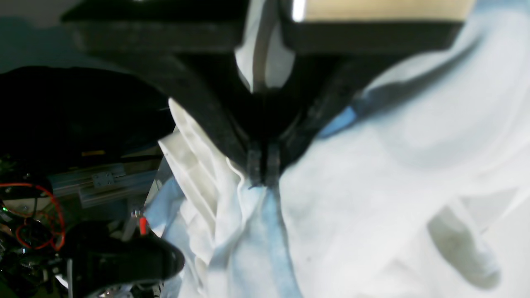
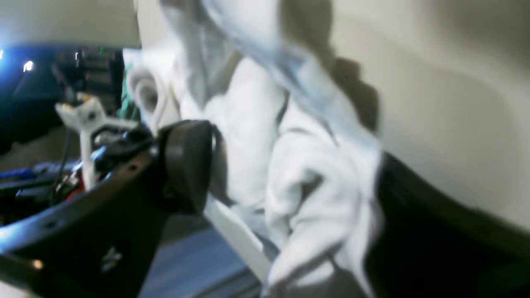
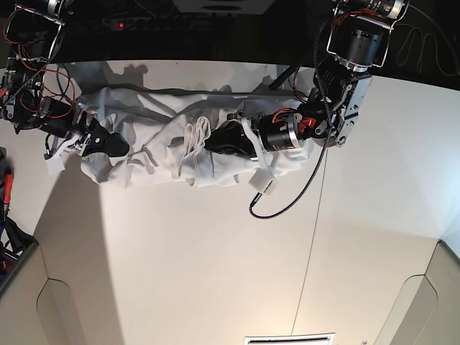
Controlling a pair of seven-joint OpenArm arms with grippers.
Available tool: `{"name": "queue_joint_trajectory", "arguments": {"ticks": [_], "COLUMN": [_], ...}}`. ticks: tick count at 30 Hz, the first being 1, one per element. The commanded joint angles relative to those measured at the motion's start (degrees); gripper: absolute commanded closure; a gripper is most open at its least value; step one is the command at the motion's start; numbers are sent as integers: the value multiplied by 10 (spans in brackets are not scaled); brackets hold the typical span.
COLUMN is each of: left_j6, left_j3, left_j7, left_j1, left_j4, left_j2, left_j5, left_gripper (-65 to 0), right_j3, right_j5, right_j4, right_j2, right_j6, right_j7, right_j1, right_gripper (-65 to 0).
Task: Layout the t-shirt on the table in an organized manner, then fold the t-shirt properly
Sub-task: 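Grasp the folded bundle with the right gripper beside the left gripper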
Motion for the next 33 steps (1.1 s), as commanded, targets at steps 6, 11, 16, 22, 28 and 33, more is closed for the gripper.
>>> {"name": "queue_joint_trajectory", "arguments": {"ticks": [6,11,16,22,28,33], "left_j6": [22,22,22,22,23,23], "left_j3": [-3,-3,-3,-3,-3,-3], "left_j7": [12,12,12,14,18,18], "left_j1": [-2,-2,-1,-1,-1,-1], "left_j4": [-2,-2,-2,-2,-2,-2], "left_j2": [-5,-5,-5,-5,-5,-5], "left_j5": [16,16,16,29,31,31], "left_gripper": [0,0,0,0,0,0], "right_j3": [-15,-15,-14,-15,-17,-68], "right_j5": [1,11,122,180,101,-27], "right_j4": [3,3,10,105,261,304], "right_j2": [6,6,5,-33,-127,-184], "right_j6": [-2,-5,-9,-9,-9,-15], "right_j7": [-20,-24,-84,-101,-101,-95], "right_j1": [4,4,4,2,0,0], "right_gripper": [-424,-174,0,0,0,0]}}
